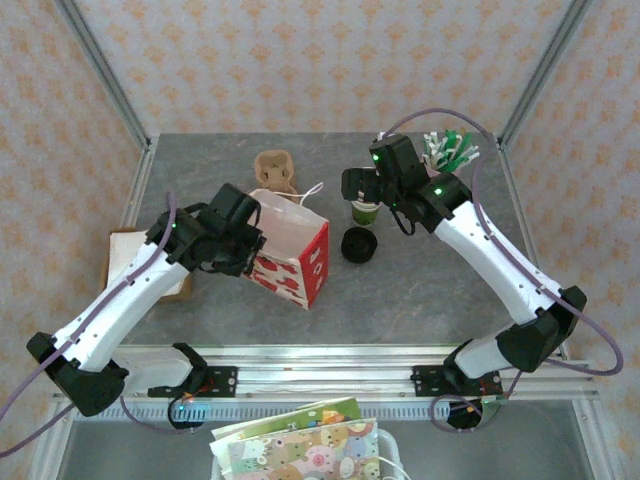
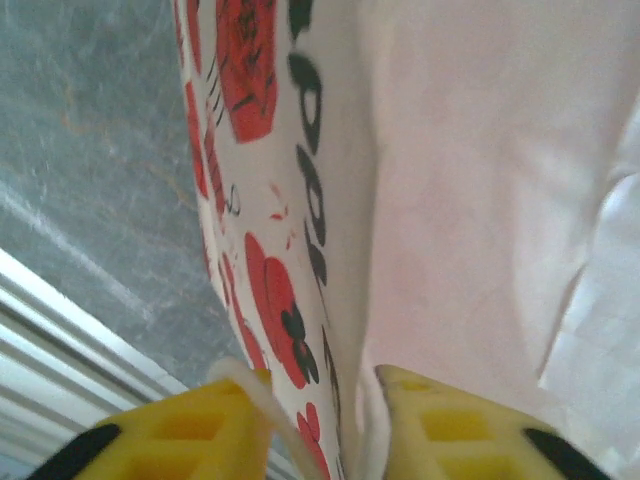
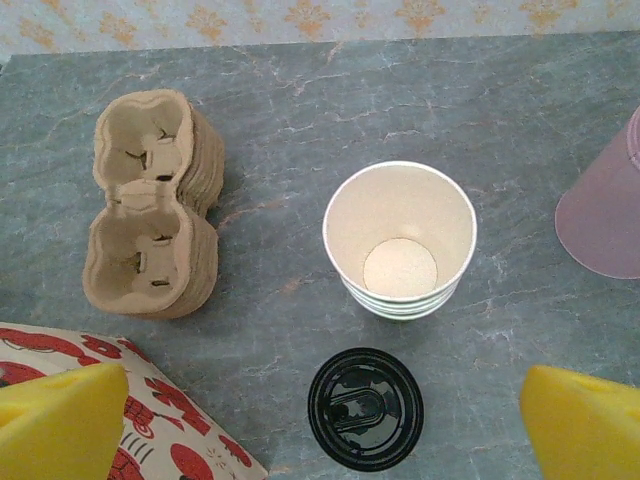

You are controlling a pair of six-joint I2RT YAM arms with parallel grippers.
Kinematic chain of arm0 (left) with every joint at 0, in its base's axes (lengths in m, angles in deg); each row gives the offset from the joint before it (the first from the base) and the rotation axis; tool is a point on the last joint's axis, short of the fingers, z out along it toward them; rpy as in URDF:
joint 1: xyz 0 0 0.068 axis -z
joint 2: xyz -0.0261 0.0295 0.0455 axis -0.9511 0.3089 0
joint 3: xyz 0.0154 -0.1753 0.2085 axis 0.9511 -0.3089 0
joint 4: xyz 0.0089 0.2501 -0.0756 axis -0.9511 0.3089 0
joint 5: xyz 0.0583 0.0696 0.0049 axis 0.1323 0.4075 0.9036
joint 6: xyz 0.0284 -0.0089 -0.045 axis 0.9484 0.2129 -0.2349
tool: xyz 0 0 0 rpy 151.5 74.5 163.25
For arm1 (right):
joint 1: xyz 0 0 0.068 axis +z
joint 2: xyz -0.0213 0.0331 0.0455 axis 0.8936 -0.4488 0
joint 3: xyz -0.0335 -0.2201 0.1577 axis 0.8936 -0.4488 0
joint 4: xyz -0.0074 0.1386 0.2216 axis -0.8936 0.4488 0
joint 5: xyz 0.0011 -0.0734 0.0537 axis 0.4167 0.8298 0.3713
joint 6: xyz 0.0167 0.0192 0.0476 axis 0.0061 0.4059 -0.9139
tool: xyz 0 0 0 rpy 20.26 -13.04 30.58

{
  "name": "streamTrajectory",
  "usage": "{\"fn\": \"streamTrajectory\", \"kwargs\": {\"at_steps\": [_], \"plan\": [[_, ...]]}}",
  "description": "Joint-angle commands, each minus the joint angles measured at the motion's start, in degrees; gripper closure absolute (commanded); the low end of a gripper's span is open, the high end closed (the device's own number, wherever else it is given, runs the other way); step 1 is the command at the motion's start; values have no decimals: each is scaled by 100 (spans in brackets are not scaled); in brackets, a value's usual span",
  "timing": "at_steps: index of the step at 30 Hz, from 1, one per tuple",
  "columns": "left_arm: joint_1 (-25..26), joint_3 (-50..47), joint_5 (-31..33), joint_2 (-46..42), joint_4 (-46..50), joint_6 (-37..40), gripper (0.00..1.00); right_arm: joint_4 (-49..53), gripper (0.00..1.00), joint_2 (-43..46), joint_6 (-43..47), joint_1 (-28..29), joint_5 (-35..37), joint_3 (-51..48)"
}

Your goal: Pack the takeout coffee

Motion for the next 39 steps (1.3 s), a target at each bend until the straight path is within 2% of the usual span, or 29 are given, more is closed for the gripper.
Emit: {"fn": "streamTrajectory", "kwargs": {"at_steps": [1,9,16,25,32,33,34,37,39], "plan": [[-304,370,211,113,640,806,74,-78,0,178,69,42,215,-65],[-880,650,-146,401,960,2205,87,-59,0,125,2,42,360,-58],[-1154,622,-348,607,969,3251,99,168,0,-122,-300,42,715,72],[-1563,812,-169,787,969,4126,100,583,0,-645,-891,-136,691,281],[-1779,896,-232,869,969,4389,100,754,0,-860,-1204,-469,408,396],[-1788,873,-247,859,969,4401,96,768,0,-898,-1222,-508,377,421],[-1803,859,-264,855,969,4408,86,781,0,-936,-1246,-543,334,453],[-1812,923,-301,838,969,4424,68,793,0,-1050,-1292,-608,246,535],[-1817,1025,-317,824,969,4415,60,820,1,-1150,-1312,-639,196,625]]}}
